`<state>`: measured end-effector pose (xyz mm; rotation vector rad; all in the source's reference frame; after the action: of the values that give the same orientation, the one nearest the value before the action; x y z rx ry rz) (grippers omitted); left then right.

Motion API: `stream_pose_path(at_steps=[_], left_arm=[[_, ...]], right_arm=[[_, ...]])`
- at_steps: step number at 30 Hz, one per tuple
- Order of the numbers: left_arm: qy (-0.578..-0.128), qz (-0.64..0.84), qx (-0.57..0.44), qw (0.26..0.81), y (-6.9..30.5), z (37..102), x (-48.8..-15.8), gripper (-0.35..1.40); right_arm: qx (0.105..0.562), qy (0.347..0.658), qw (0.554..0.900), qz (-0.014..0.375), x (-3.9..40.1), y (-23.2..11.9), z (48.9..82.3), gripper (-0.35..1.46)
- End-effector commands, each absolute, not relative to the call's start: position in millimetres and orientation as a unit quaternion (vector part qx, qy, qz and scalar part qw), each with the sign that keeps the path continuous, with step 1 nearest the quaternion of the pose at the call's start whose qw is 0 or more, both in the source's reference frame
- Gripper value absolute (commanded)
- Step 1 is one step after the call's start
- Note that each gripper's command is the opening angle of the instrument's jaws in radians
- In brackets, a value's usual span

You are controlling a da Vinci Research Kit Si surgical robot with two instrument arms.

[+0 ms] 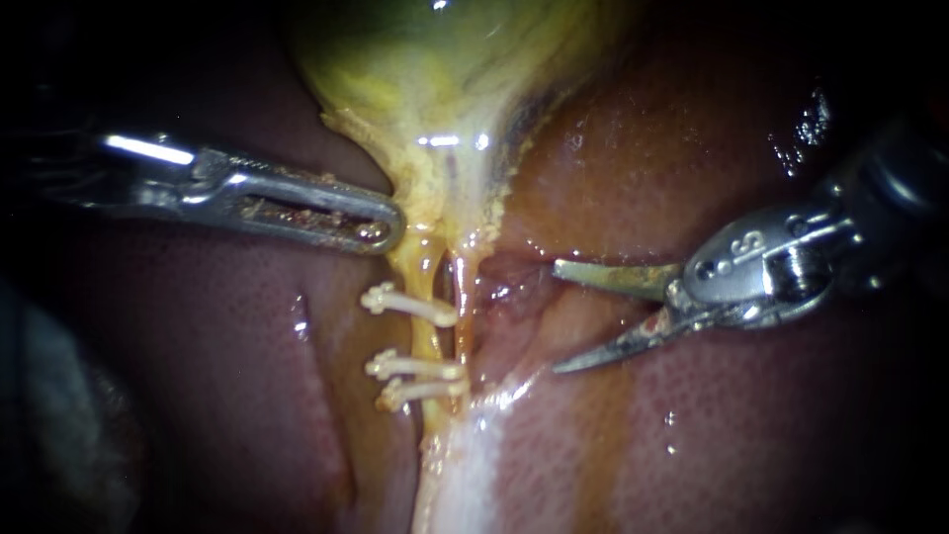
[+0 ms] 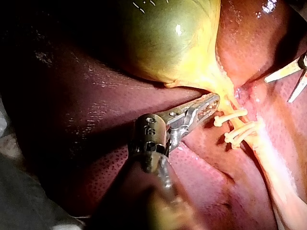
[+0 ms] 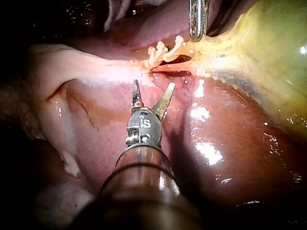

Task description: Go to the cutting position left tube

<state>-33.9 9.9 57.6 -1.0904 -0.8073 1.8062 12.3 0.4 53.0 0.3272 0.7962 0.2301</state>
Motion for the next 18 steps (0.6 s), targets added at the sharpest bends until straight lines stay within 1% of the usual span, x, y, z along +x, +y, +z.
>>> stream_pose_path(at_steps=[1,9,13,17,18], left_arm=[[-0.324,0.723,-0.436,0.427,9.9,57.5,-33.8,-0.35],[-0.330,0.720,-0.432,0.431,11.3,53.4,-31.4,-0.35],[-0.329,0.717,-0.434,0.435,11.5,52.0,-30.8,-0.35],[-0.328,0.717,-0.434,0.435,11.3,52.2,-30.8,-0.35],[-0.328,0.717,-0.434,0.435,11.4,52.2,-30.8,-0.35]], right_arm=[[0.158,0.385,0.902,0.111,12.3,0.4,53.0,1.45],[0.161,0.385,0.902,0.110,12.3,0.5,52.9,1.45],[0.177,0.392,0.897,0.106,12.9,0.4,52.7,1.45],[0.198,0.405,0.887,0.101,14.8,-0.1,52.5,1.45],[0.204,0.407,0.884,0.105,15.3,-0.3,52.5,1.45]])
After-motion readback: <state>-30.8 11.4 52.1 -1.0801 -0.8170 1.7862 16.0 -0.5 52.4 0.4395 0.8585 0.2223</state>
